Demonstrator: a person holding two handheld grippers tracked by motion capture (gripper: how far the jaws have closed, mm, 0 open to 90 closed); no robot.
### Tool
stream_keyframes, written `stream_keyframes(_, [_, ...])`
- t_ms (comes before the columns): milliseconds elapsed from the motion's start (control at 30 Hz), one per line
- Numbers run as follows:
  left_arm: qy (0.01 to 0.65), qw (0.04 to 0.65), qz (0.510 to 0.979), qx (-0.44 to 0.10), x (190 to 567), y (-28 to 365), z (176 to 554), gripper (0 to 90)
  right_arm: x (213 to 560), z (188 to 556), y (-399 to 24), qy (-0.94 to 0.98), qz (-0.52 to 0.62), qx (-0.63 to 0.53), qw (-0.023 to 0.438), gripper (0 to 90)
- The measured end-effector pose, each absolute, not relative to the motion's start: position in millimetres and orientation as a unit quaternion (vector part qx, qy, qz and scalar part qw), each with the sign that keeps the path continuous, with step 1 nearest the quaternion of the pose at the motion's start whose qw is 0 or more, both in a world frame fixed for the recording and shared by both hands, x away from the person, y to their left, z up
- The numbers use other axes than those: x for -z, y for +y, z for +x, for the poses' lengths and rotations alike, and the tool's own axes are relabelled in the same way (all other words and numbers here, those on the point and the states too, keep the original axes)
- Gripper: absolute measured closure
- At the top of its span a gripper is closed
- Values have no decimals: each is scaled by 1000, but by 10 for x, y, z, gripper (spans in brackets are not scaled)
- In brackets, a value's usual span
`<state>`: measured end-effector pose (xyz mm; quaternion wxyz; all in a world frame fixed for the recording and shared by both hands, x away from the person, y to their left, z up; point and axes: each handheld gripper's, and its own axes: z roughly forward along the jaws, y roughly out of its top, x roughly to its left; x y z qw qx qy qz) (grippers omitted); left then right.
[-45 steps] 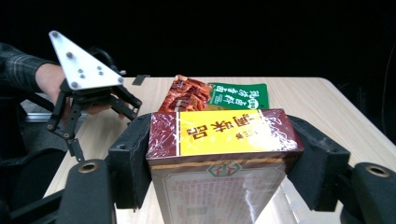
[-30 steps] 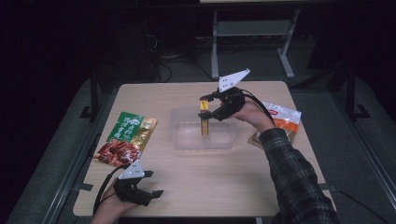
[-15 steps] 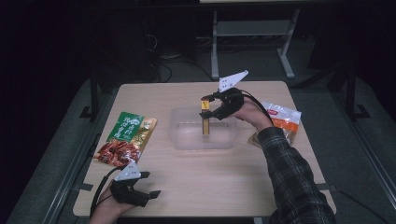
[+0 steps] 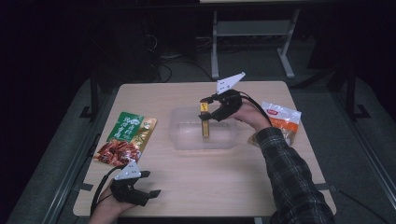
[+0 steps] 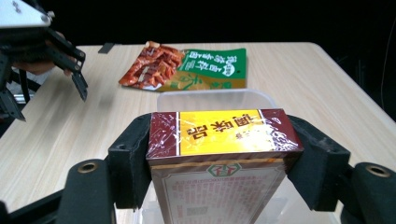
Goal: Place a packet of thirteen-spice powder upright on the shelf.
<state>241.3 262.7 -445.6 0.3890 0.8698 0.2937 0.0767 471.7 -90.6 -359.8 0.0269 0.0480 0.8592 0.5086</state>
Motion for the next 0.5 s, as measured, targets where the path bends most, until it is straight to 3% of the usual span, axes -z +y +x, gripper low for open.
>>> stream_keyframes(500, [293, 389, 871, -70, 4461, 2612, 2419, 178, 3791, 4735, -851, 880, 45, -473, 20, 304])
